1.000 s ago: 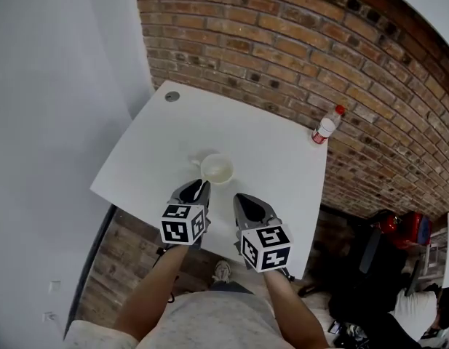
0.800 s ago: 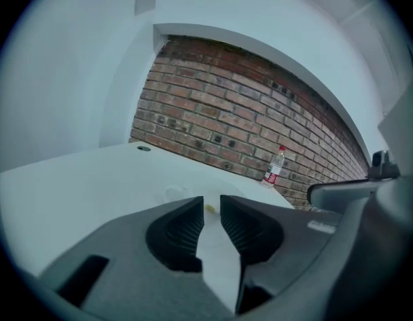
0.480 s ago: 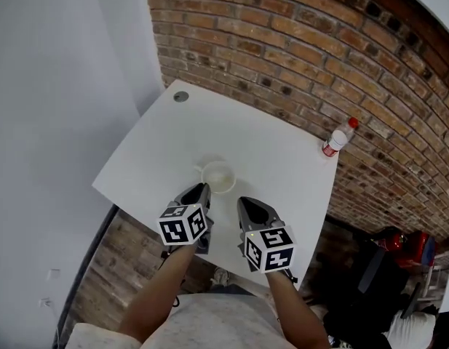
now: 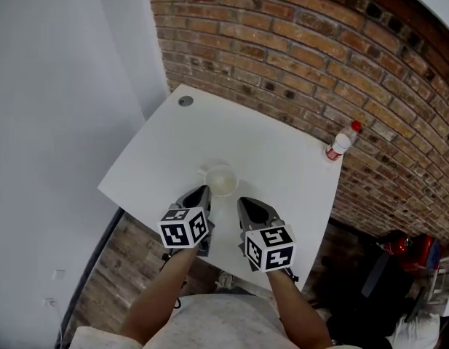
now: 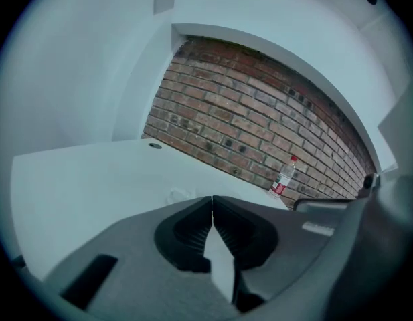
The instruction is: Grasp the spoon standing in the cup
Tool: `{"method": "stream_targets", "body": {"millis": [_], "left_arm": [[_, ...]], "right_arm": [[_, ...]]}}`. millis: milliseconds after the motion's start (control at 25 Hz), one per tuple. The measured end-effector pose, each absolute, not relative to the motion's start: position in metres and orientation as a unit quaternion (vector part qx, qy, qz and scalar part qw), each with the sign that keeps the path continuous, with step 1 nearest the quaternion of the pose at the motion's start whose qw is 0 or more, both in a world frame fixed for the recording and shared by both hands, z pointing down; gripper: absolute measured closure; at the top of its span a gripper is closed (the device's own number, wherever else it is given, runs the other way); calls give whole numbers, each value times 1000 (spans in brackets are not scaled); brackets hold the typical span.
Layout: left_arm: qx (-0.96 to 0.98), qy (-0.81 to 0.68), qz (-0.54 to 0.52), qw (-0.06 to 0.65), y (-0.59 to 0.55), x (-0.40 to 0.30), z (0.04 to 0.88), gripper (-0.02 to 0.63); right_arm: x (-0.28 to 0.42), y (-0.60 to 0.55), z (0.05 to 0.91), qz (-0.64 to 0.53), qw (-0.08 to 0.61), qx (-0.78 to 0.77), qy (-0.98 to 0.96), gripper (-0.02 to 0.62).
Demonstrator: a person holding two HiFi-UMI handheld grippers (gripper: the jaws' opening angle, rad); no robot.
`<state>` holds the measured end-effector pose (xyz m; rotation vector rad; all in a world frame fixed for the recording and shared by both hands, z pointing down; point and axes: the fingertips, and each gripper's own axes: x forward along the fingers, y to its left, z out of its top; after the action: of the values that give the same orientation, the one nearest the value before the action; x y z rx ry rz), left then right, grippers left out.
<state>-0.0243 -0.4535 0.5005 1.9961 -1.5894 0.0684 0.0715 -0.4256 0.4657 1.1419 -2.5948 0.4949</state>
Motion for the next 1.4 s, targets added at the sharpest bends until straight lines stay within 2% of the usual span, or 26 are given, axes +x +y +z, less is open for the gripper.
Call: {"method": "stream_targets", "body": {"millis": [520, 1400], "left_arm": [[780, -580, -5, 234, -419, -54, 443, 603], [738, -647, -25, 188, -260, -219, 422, 603]], "right_arm": [[32, -395, 441, 152, 114, 398, -898, 589], [-122, -272, 424, 110, 111, 333, -930, 589]]}}
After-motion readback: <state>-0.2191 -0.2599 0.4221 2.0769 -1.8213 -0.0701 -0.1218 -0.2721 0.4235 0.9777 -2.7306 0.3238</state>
